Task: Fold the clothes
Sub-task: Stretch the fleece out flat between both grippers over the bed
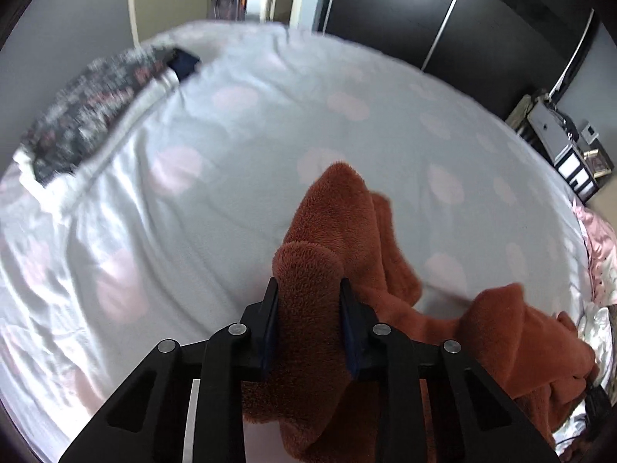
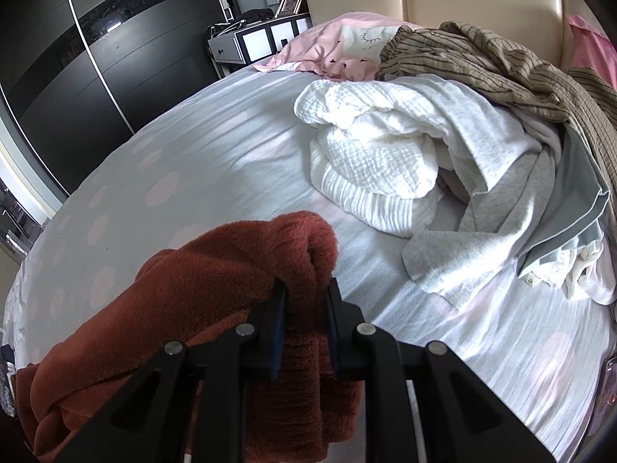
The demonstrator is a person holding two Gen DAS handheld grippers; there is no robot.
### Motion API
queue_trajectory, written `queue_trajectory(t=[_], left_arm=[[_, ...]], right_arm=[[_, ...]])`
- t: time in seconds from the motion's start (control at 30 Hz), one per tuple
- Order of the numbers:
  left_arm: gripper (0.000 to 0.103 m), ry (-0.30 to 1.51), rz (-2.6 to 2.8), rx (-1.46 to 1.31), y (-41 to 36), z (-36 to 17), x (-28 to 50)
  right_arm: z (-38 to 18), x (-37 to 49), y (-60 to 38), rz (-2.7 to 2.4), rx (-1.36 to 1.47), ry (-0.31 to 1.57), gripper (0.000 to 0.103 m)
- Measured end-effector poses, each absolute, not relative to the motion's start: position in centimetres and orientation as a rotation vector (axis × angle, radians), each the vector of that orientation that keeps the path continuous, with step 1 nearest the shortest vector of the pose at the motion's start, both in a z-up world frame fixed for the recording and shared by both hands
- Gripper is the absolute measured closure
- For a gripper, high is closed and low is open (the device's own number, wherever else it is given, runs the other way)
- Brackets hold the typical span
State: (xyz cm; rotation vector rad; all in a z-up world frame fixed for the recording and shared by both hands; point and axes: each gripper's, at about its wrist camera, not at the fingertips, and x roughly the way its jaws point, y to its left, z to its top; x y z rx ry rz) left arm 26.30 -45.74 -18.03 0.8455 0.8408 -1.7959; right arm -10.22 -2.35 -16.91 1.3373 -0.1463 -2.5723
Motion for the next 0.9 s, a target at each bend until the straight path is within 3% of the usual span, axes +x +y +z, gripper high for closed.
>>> queue_trajectory(t=[0.3, 0.6, 0.77, 0.9], left_arm=[[0.076, 0.634, -1.595, 0.477, -44.3, -9.8, 33.3], [0.072, 0.669, -1.624, 0.712, -45.2, -14.2, 31.7], [0.057, 0.696, -1.629, 0.681, -45.5, -13.4, 33.0], [0.056, 0.801, -1.627, 0.774, -47.7, -14.7, 34.2]], right_arm=[[-16.3, -9.8, -0.9, -2.561, 1.317, -0.235, 0.085], [-16.4, -11.1, 1.1, -2.703, 1.355, -0.280, 0.086], [-17.6, -13.2, 4.2, -2.785, 1.445, -0.417, 0.086], [-17.7, -13.7, 4.2, -2.796, 1.460, -0.399, 0.085]])
